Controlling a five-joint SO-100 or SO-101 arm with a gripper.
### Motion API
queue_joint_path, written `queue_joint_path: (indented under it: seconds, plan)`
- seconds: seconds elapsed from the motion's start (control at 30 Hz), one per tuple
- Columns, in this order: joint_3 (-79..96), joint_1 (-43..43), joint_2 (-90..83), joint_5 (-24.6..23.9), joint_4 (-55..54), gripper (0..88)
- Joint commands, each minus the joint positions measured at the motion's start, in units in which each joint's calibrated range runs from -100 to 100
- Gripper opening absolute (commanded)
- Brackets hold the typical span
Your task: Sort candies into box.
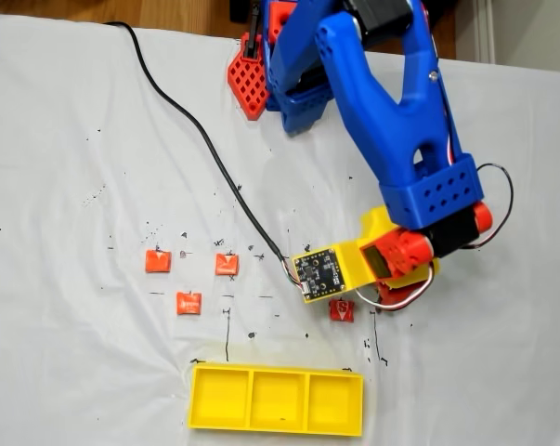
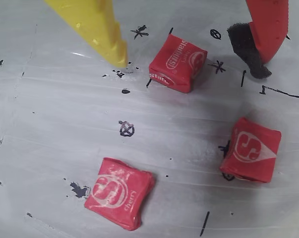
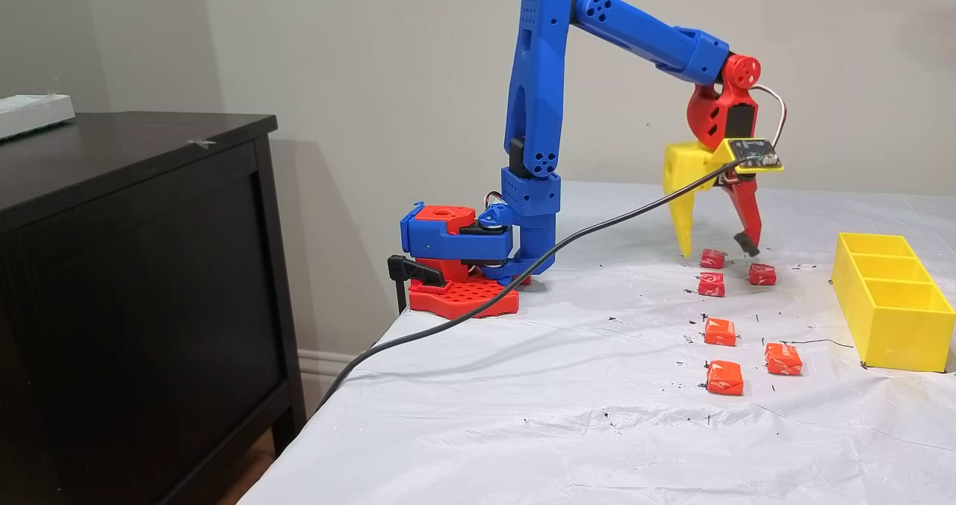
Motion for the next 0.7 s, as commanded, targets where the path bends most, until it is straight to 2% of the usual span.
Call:
queue_joint_path:
  seconds: [0.0,0.37,0.5,0.6,0.67]
  plan:
    - [-3.74,-0.47,-0.75,-0.20,-1.18,30.5]
    - [-3.47,-0.74,3.40,-1.61,-3.72,29.1]
    - [-3.19,-1.01,3.83,-1.47,-3.72,16.5]
    - [-2.28,-1.19,2.81,-1.32,-3.88,2.9]
    - [-1.83,-1.19,1.79,-1.37,-3.72,1.5]
